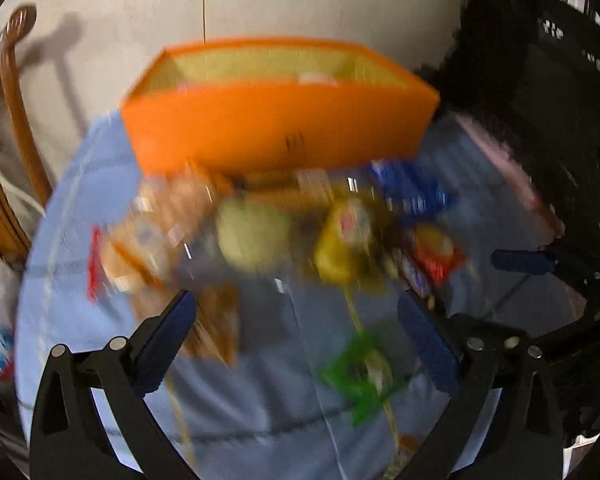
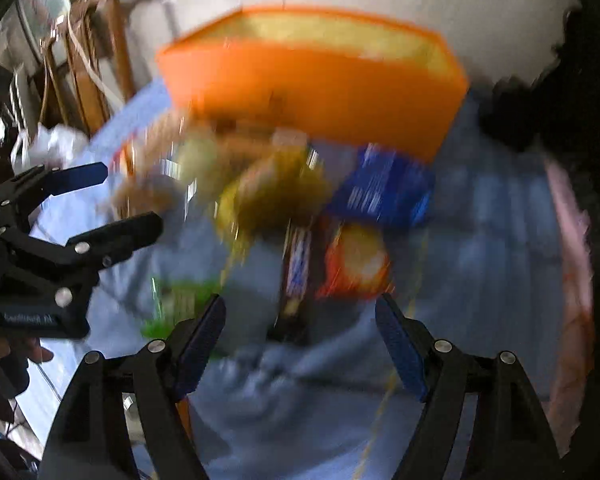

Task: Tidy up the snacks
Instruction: 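Grasp the Snickers bar with the right gripper while the left grasps the green packet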

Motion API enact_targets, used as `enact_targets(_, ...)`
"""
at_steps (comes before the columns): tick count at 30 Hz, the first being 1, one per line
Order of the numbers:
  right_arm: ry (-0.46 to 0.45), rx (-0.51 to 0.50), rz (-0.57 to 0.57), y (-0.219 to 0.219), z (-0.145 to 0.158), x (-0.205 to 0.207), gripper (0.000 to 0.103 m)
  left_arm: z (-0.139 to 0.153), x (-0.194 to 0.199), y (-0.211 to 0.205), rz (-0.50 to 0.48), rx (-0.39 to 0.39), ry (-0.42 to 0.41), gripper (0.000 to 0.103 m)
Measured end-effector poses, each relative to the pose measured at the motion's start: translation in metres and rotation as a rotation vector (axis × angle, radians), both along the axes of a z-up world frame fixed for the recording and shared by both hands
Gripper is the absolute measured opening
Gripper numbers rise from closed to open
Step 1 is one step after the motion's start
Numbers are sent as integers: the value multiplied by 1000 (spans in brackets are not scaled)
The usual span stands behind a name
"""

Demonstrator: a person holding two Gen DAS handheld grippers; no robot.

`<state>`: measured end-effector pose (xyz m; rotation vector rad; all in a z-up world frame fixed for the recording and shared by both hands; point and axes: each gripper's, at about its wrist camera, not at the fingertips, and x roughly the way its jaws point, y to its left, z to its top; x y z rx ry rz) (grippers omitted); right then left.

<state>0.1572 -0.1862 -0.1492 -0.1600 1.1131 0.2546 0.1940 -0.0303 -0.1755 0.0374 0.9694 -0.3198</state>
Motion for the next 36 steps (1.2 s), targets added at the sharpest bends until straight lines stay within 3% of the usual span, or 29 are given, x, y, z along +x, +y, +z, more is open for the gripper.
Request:
enact_targets(12, 28, -90, 27, 10, -53, 7, 76, -56, 1, -5, 119, 48, 46, 99)
enact_targets(15, -22, -72, 42, 15, -56, 8, 76, -64, 6, -3, 163, 30, 57, 99)
enact_targets(16, -28, -60, 44, 14, -57, 7, 67, -66, 7, -3, 172, 33, 62, 98)
enact_targets(17, -19, -17, 63, 14, -56, 5, 53, -66, 6, 0, 181, 36, 55, 86)
enact_targets(18, -31, -18, 74, 15, -54, 1, 22, -66, 4, -1, 179, 66, 28, 46)
enact_targets(20, -29, -24, 83, 17, -52, -3, 21, -63, -3, 4, 137, 74, -12, 0)
enact_targets(21, -22, -2, 75, 14, -51, -4, 20, -63, -5, 6, 133, 62, -7, 0)
enact_targets(26, -22, 45, 39, -3, -44, -12, 19, -57, -16, 12, 107, 12, -14, 0)
enact_targets(32, -36, 72, 23, -12, -36, -12, 19, -36, -36, -9, -8, -31, -75, 0)
enact_targets(33, -37, 73, 23, -14, -35, -12, 19, -32, -40, -15, -24, -38, -77, 4)
enact_targets(34, -38, 72, 22, -14, -34, -13, 19, -31, -41, -20, -30, -42, -79, 15)
enact_targets(35, -38, 70, 23, -15, -33, -14, 19, -31, -40, -26, -24, -45, -72, 63)
enact_targets(36, -38, 68, 24, -18, -34, -15, 18, -32, -39, -29, 3, -43, -67, 98)
